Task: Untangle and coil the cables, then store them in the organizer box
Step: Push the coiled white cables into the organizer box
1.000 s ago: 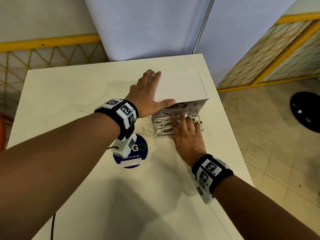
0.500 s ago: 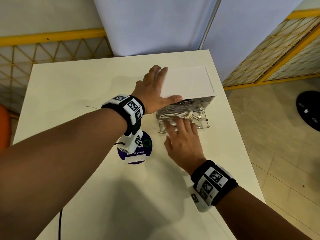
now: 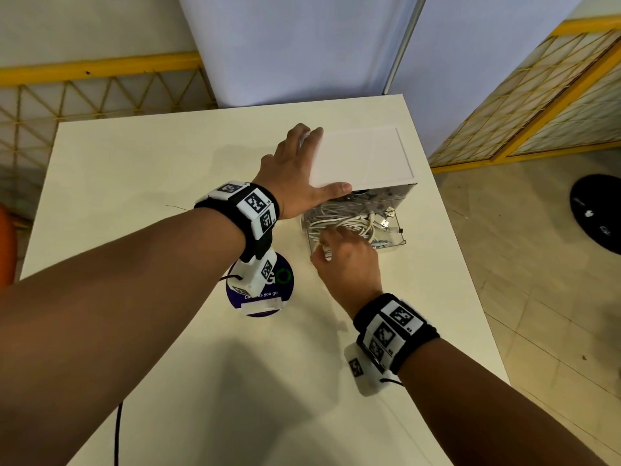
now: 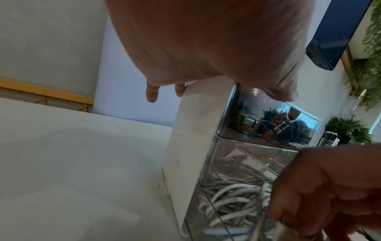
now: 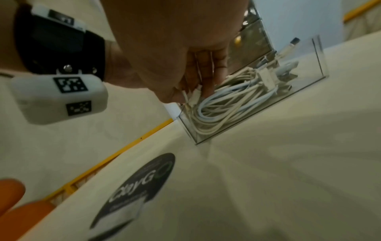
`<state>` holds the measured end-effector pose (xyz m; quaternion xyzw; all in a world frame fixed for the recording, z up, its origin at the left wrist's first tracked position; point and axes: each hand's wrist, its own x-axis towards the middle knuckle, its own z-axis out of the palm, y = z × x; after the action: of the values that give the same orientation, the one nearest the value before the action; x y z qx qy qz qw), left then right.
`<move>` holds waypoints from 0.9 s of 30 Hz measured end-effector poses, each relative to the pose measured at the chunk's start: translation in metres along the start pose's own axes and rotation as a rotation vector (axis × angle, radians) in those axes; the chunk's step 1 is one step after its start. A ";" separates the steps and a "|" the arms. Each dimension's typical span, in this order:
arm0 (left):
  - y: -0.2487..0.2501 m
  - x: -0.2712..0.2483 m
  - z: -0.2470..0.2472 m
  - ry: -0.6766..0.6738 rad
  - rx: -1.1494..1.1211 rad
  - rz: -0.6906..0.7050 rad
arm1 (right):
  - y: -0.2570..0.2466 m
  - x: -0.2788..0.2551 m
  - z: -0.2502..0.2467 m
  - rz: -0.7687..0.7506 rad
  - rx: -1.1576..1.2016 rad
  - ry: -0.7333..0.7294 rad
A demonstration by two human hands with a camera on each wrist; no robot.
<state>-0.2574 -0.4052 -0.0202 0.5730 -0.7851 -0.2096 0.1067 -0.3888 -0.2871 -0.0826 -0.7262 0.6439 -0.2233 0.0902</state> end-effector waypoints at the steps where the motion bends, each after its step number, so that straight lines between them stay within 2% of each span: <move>1: 0.000 0.000 0.000 0.000 -0.002 -0.001 | -0.002 0.001 0.000 0.039 0.013 0.015; 6: -0.002 0.000 0.002 0.002 -0.016 -0.006 | -0.009 -0.002 0.000 -0.040 -0.144 0.039; 10: -0.002 0.000 0.002 0.001 -0.014 -0.010 | 0.005 -0.005 0.001 -0.019 -0.249 -0.004; 16: -0.002 0.001 0.004 0.007 -0.016 -0.007 | 0.028 -0.007 -0.008 -0.085 -0.146 -0.135; 22: -0.004 0.001 0.004 0.003 -0.013 -0.009 | 0.029 -0.025 -0.013 -0.171 0.011 -0.259; 25: -0.003 0.000 0.003 0.003 -0.015 -0.004 | 0.038 -0.030 -0.017 -0.222 -0.035 -0.165; 27: -0.003 0.000 0.003 0.006 -0.013 -0.002 | 0.049 -0.030 -0.021 -0.171 -0.150 -0.125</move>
<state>-0.2563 -0.4054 -0.0243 0.5738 -0.7827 -0.2131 0.1124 -0.4439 -0.2620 -0.0903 -0.7955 0.5878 -0.1358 0.0561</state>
